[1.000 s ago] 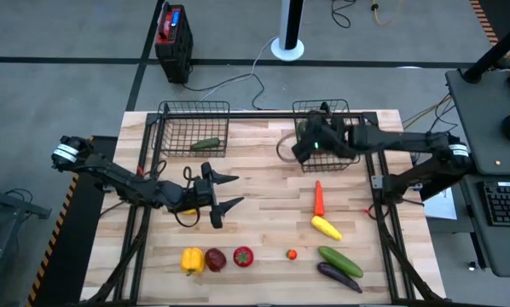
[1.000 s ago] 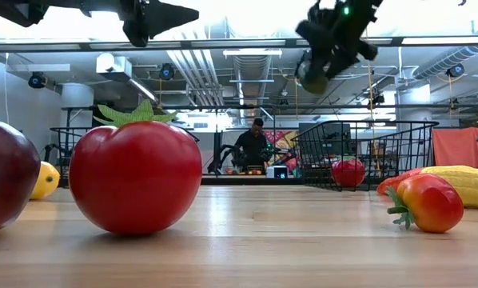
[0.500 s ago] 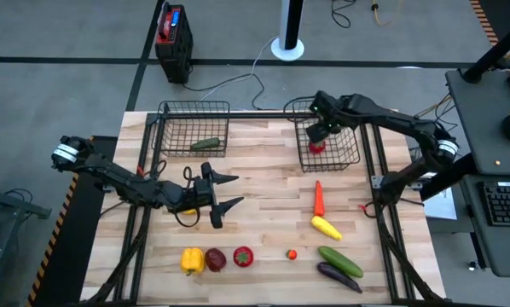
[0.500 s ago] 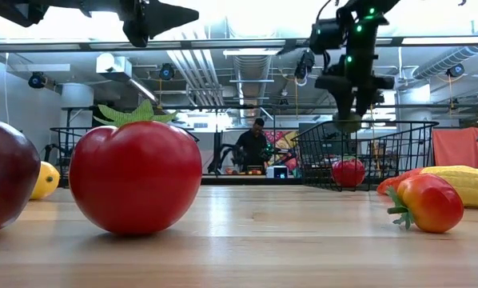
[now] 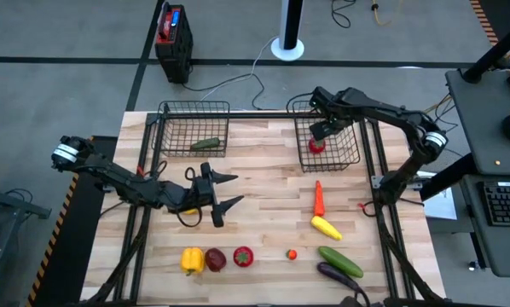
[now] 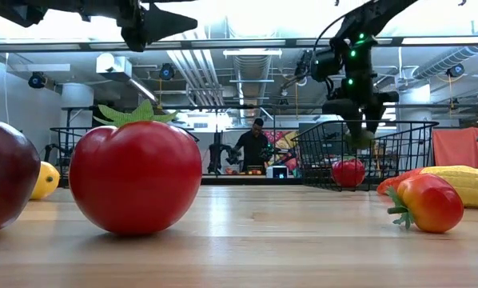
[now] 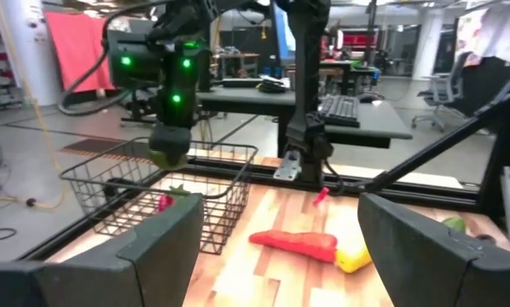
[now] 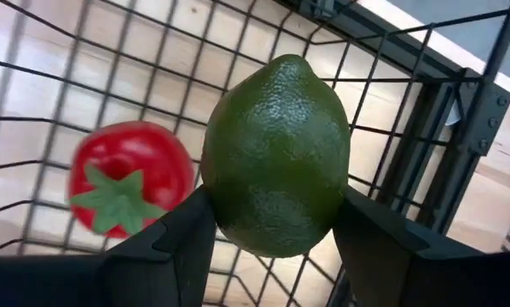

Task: Sort produce into baskets
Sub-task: Put the green lime into the right black wire basket

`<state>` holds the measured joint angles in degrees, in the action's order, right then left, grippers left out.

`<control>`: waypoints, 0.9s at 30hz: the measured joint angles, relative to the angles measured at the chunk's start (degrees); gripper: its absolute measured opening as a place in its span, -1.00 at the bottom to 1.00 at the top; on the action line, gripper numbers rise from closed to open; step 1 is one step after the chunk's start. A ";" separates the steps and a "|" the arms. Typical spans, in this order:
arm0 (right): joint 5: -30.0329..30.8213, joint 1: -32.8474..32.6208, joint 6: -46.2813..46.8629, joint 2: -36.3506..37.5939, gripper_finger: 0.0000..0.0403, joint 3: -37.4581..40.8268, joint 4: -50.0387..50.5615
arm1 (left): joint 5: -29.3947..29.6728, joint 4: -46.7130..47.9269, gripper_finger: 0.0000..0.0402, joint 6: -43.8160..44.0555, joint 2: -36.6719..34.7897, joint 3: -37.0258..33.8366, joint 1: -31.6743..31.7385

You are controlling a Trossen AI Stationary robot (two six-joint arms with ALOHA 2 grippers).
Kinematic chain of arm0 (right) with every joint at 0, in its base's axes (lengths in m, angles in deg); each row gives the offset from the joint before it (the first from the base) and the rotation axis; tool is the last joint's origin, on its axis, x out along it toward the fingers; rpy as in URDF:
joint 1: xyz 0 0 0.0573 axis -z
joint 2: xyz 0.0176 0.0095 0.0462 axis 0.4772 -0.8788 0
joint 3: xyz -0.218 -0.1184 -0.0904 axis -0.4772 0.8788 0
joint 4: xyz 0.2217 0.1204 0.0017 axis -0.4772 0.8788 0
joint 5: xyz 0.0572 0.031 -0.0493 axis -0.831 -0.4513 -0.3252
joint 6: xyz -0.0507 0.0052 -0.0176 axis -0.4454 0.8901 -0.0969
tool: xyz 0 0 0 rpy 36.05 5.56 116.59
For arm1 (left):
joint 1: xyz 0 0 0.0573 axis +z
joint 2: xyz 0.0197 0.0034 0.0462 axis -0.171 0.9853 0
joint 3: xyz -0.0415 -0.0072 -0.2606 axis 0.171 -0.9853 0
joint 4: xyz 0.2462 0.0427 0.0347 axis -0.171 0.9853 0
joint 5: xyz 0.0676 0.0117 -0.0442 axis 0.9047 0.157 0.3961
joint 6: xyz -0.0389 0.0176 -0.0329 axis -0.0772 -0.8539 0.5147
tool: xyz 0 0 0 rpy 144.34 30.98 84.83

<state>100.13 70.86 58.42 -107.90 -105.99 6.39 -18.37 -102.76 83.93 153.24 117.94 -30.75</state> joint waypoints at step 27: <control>0.50 1.19 -3.22 -6.55 0.12 -0.02 -3.46 | 0.06 2.65 0.46 1.99 -0.07 0.00 0.00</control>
<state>100.63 72.05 55.19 -114.45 -106.01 2.93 -18.31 -100.11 85.91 153.16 117.94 -30.75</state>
